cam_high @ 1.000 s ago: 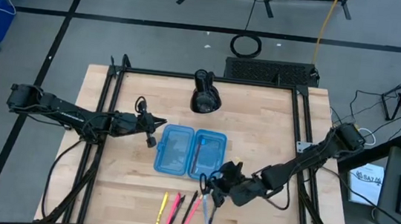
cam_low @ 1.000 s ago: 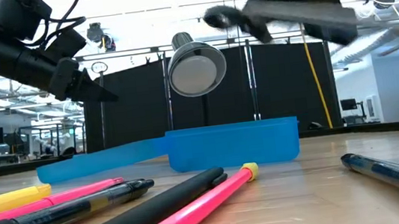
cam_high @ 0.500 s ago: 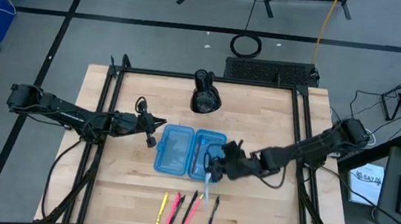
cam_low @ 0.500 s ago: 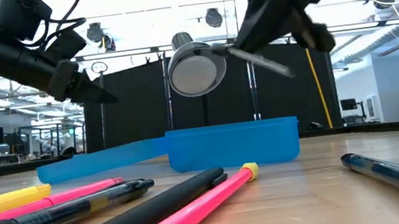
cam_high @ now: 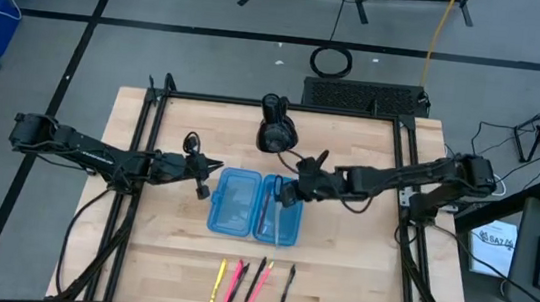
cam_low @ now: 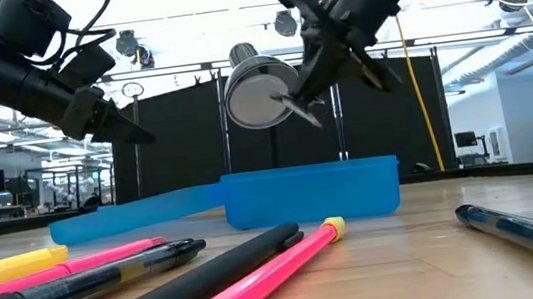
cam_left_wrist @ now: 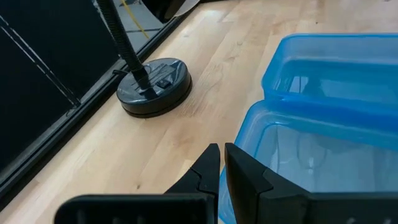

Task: Pick & place school supplies into a supply box
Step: Put the black scissors into the blue supply box

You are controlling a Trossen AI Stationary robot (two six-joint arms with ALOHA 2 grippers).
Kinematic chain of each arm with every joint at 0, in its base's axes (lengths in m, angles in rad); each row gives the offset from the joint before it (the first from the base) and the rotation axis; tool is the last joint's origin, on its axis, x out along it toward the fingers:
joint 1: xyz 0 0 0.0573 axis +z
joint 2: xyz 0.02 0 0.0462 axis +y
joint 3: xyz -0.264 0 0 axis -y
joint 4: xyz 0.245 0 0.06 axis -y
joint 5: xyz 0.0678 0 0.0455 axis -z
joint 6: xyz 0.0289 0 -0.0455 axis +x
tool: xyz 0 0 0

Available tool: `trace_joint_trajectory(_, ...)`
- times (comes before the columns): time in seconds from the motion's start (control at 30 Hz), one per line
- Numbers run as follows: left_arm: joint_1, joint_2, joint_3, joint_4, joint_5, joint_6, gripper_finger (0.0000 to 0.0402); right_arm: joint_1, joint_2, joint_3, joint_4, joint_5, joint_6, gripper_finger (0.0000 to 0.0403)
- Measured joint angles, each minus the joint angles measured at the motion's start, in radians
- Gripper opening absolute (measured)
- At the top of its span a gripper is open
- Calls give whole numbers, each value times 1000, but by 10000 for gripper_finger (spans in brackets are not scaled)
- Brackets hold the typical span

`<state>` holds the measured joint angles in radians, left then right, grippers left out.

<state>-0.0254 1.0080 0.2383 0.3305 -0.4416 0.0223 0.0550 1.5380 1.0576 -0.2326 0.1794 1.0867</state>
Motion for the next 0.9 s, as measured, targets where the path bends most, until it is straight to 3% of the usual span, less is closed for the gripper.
trace_joint_trajectory(0.37,0,0,0,-9,-1,-1,31,-88,1,0,-41,-23,-26,8)
trace_joint_trajectory(0.9,3,0,0,-3,-4,0,31,-56,52,-35,-28,5,-5,8)
